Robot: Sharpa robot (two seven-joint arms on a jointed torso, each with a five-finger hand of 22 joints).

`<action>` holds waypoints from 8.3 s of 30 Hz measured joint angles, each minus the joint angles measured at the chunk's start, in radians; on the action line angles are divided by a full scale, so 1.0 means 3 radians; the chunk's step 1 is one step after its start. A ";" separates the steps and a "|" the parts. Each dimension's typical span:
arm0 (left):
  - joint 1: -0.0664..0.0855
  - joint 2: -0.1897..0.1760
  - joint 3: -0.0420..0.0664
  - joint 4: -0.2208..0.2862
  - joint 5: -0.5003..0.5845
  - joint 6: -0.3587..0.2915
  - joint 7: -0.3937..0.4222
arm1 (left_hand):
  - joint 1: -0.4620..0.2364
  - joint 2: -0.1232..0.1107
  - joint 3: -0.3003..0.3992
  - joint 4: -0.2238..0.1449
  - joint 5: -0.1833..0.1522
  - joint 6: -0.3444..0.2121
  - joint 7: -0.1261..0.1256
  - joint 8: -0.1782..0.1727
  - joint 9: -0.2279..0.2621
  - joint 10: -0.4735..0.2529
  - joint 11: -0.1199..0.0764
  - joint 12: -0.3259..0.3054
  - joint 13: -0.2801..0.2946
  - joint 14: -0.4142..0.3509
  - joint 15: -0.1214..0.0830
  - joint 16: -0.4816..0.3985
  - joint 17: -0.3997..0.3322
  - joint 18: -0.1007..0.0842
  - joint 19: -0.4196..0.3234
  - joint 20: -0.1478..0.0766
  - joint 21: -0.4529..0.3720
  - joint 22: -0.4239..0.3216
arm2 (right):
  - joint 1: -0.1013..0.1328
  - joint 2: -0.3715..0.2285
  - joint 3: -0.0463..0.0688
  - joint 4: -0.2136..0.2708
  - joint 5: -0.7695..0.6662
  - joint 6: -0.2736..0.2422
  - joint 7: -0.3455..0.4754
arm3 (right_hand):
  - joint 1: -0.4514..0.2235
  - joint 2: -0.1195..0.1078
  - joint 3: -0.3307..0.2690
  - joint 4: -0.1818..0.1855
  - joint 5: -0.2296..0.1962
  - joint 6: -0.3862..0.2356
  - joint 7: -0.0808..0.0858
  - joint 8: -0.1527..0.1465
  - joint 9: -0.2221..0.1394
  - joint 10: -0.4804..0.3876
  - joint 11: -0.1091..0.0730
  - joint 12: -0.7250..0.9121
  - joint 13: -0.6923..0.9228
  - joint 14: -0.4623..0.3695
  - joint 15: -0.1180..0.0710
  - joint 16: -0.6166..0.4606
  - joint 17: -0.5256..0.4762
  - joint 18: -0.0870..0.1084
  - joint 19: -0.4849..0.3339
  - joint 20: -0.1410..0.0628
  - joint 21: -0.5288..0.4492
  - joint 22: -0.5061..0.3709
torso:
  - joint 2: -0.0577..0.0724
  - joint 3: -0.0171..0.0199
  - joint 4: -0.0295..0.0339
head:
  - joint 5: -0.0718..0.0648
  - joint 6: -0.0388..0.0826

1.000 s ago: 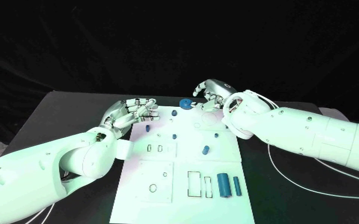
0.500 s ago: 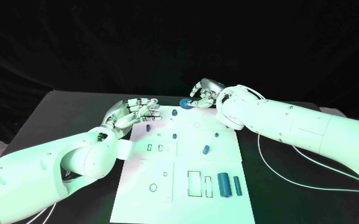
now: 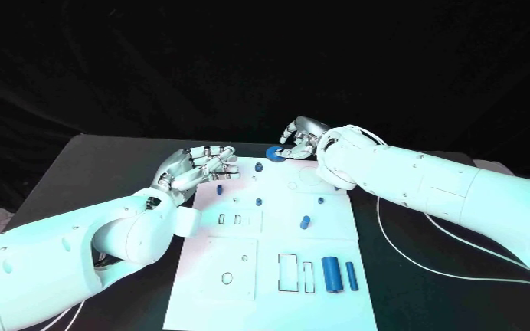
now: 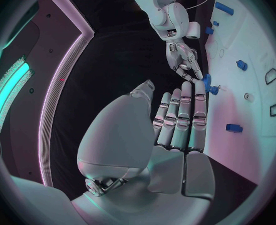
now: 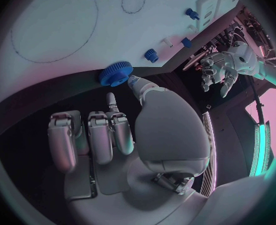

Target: Assemble the parts on the task board

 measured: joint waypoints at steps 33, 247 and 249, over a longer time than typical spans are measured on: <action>0.0001 0.0012 0.0000 -0.0014 -0.0001 -0.0005 -0.0013 | 0.0000 0.0000 0.0018 0.0000 0.0000 0.0000 0.0000 -0.0014 -0.0003 0.0000 0.0000 -0.0014 0.0000 0.0000 0.0000 0.0000 0.0010 0.0000 0.0000 0.0000 0.0000 -0.0003 | -0.0017 0.0165 -0.0007 -0.0218 0.0195 0.0201 0.0009 | 0.0000 0.0000 0.0000 0.0000 0.0000 -0.0009 0.0009 0.0000 0.0002 0.0012 0.0011 0.0000 0.0000 0.0000 0.0000 0.0000 -0.0001 0.0000 0.0000 0.0000 0.0000 0.0002 | -0.0002 0.0000 0.0001 | 0.0025 -0.0024; 0.0004 -0.0114 0.0010 -0.0024 -0.0001 -0.0160 0.0040 | 0.0000 0.0000 0.0092 -0.0018 0.0000 -0.0018 -0.0005 -0.0026 -0.0010 0.0001 0.0024 -0.0046 0.0000 0.0000 0.0000 -0.0026 0.0041 0.0000 0.0000 0.0000 0.0000 -0.0019 | -0.0207 -0.0239 -0.0093 0.1014 -0.1175 -0.0256 -0.0117 | -0.0097 0.0133 -0.0520 0.0170 -0.0254 0.0163 -0.0006 -0.0261 0.0065 0.0011 0.0023 0.0026 0.0000 0.0006 0.0018 0.0000 -0.0002 0.0000 0.0006 0.0018 0.0052 0.0001 | -0.0002 0.0000 -0.0005 | 0.0014 -0.0116; 0.0004 -0.0114 0.0010 -0.0026 -0.0001 -0.0159 0.0040 | 0.0000 0.0000 0.0092 -0.0018 0.0000 -0.0018 -0.0005 -0.0027 -0.0010 0.0001 0.0024 -0.0046 0.0000 0.0000 0.0000 -0.0026 0.0041 0.0000 0.0000 0.0000 0.0000 -0.0019 | -0.0208 -0.0283 -0.0094 0.1048 -0.1163 -0.0302 -0.0105 | -0.0070 0.0158 -0.0520 0.0170 -0.0231 0.0163 -0.0006 -0.0261 0.0064 0.0011 0.0023 0.0026 0.0000 0.0006 0.0018 0.0000 -0.0002 0.0000 0.0006 0.0018 0.0052 0.0001 | -0.0003 0.0000 -0.0005 | 0.0012 -0.0116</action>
